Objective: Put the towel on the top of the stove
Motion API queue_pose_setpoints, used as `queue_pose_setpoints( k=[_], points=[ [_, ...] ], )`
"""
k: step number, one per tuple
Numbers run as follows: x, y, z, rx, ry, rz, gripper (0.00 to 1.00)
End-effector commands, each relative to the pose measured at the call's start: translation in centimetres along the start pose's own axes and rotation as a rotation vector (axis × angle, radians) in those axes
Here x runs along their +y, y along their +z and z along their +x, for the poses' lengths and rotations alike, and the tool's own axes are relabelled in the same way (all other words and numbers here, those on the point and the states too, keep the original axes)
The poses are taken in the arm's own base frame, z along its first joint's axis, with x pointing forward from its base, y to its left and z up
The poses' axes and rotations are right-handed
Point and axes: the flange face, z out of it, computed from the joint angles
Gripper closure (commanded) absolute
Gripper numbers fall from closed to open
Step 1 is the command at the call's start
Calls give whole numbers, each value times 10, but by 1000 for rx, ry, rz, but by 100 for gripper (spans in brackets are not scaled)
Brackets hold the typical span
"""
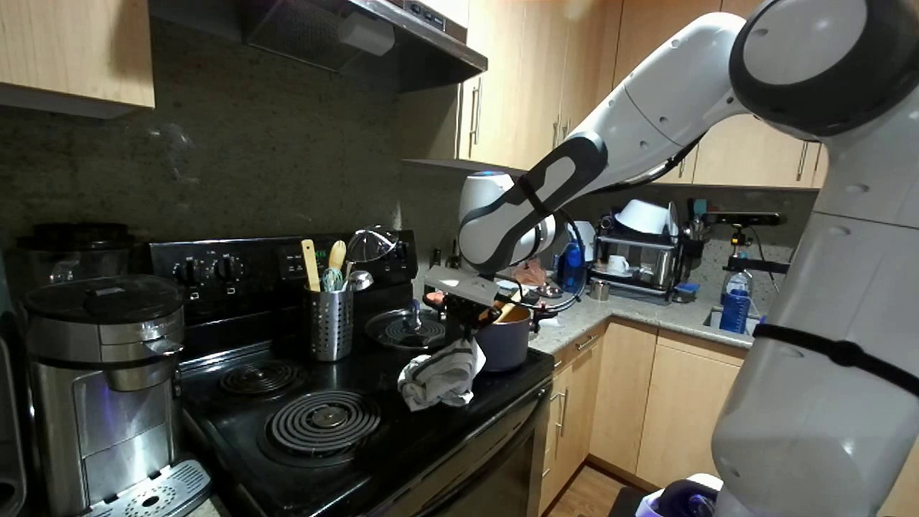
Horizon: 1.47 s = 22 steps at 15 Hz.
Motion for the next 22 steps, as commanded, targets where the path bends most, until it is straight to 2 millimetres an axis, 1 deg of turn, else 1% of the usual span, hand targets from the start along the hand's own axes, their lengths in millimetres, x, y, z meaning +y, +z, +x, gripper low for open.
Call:
queue_pose_setpoints(
  k=[1, 6, 10, 11, 12, 14, 17, 20, 22],
  points=[
    [-2, 12, -5, 43, 3, -53, 100],
    [-3, 25, -13, 57, -12, -82, 100],
    [-4, 30, -16, 62, -18, -92, 100],
    [-4, 30, -16, 61, -15, -94, 74],
    [-4, 29, -15, 58, -14, -94, 72],
    [-4, 26, -15, 53, -13, -86, 59],
    [-8, 17, -15, 58, -17, -64, 37],
    [-13, 2, -17, 74, -26, -28, 14],
    [-18, -8, -15, 81, -22, -3, 0]
  ],
)
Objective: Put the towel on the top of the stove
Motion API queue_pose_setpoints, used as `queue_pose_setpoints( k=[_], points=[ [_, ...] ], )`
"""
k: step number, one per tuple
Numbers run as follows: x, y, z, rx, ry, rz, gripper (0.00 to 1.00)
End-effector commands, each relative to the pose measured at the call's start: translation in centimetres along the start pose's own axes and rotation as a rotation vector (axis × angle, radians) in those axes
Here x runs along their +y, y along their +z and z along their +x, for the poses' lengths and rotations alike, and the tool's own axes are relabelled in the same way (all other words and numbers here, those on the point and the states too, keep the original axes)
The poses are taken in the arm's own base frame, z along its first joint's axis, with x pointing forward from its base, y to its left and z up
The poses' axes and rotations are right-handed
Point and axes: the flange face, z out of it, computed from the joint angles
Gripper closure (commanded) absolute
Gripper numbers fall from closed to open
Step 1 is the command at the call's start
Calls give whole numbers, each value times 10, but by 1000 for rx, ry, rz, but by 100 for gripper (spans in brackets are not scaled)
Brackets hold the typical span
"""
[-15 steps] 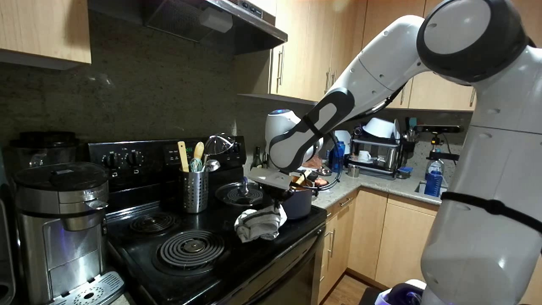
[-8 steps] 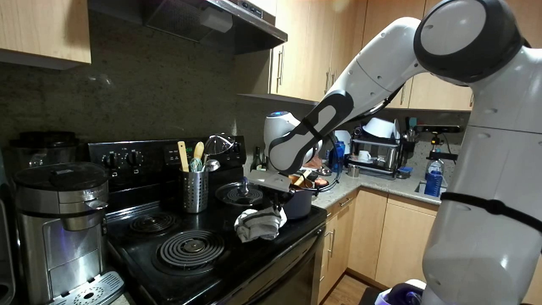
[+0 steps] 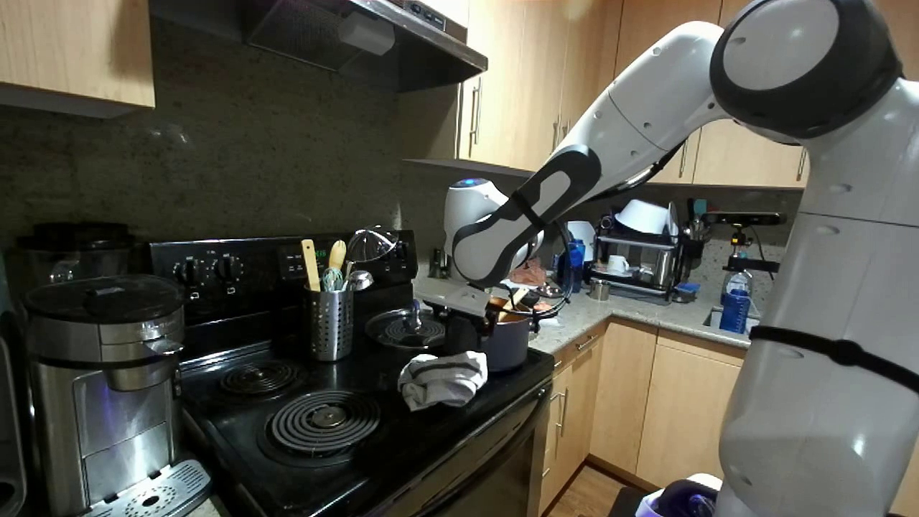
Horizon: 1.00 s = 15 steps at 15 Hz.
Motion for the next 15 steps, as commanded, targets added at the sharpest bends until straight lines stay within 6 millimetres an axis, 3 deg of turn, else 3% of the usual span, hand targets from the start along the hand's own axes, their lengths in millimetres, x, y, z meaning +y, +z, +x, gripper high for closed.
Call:
queue_pose_setpoints(
  k=[1, 5, 15],
  points=[
    [-6, -27, 3, 21, 25, 44, 0],
    [-6, -57, 5, 41, 28, 94, 0],
    [38, -148, -18, 27, 49, 225, 0]
  ],
)
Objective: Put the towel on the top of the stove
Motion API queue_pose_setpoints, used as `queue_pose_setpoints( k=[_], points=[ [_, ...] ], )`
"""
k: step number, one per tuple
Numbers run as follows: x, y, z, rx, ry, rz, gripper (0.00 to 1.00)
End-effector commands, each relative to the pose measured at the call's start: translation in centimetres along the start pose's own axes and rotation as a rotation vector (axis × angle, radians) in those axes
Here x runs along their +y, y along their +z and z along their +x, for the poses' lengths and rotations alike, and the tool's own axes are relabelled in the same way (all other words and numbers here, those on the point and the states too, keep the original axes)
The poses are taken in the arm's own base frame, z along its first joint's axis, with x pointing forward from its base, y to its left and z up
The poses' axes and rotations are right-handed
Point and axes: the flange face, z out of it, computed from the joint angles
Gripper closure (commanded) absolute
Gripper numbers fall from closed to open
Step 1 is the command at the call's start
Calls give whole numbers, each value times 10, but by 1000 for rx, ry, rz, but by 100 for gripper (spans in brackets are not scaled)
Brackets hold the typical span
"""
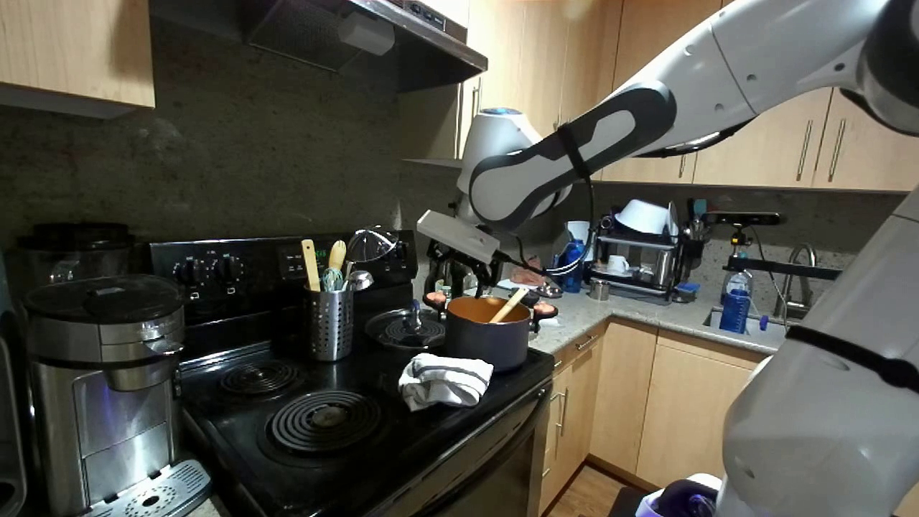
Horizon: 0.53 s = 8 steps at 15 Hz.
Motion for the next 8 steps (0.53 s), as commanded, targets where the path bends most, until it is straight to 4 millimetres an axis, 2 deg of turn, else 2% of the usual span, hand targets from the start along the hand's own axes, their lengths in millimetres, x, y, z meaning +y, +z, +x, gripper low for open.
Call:
queue_pose_setpoints(
  k=[1, 5, 6, 8],
  points=[
    [22, -33, -11, -14, 6, 14, 0],
    [35, -46, -17, -22, 28, 7, 0],
    [22, -39, -12, -12, 26, 12, 0],
    [27, -42, -15, -13, 28, 14, 0]
  ],
)
